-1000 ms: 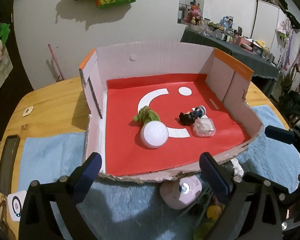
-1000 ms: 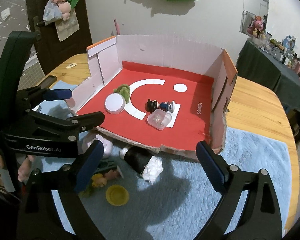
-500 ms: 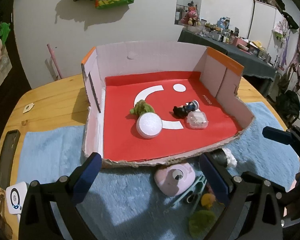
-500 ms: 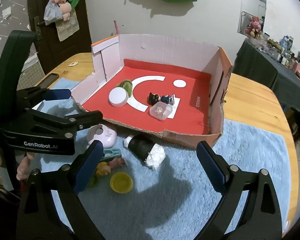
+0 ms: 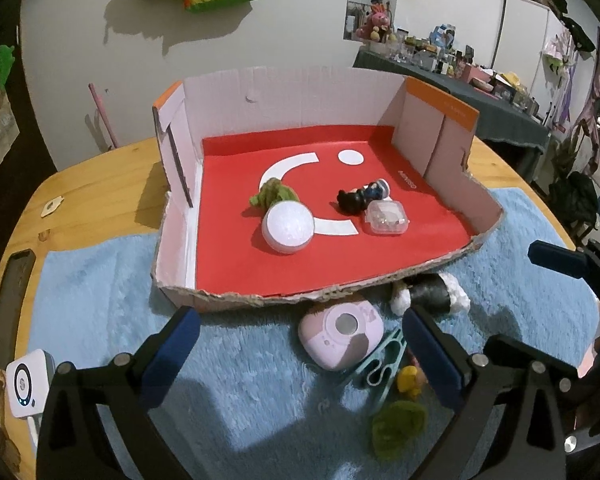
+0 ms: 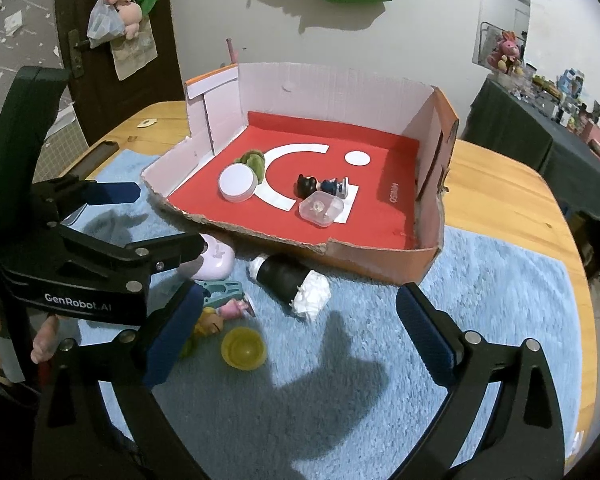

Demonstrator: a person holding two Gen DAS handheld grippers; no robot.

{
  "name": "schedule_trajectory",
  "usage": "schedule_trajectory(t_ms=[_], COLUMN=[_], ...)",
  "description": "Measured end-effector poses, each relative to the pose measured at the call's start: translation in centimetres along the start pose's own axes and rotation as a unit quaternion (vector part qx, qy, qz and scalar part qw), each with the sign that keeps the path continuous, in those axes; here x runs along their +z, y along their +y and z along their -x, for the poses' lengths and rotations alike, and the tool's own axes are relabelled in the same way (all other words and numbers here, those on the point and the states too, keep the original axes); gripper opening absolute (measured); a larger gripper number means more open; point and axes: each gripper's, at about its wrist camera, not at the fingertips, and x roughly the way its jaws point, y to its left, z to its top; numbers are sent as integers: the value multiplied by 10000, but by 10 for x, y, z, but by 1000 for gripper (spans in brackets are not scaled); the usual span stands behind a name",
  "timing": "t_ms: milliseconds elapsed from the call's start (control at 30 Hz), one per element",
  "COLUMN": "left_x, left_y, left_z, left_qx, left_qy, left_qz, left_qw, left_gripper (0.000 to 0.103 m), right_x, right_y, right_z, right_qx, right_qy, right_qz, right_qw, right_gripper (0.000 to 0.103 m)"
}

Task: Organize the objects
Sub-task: 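Withdraw both grippers from the box back over the items on the rug, then grasp the pink My Melody device with the left gripper while the right grasps the yellow cup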

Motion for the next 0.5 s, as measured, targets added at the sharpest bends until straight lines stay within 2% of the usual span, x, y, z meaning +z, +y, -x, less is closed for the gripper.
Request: schedule_trajectory(t_ms=[500], left_x=[-10], left_y=[0], left_z=[-13], left_qx=[9], left_qy=[196], left_qz=[51], left_qw=[9998], left_gripper=[103], right_x=[-13], right_y=[1], right_z=[-5], right_qx=[6], right_qy=[130], right_qz=[3], right_qw=[9999], right_gripper=[101])
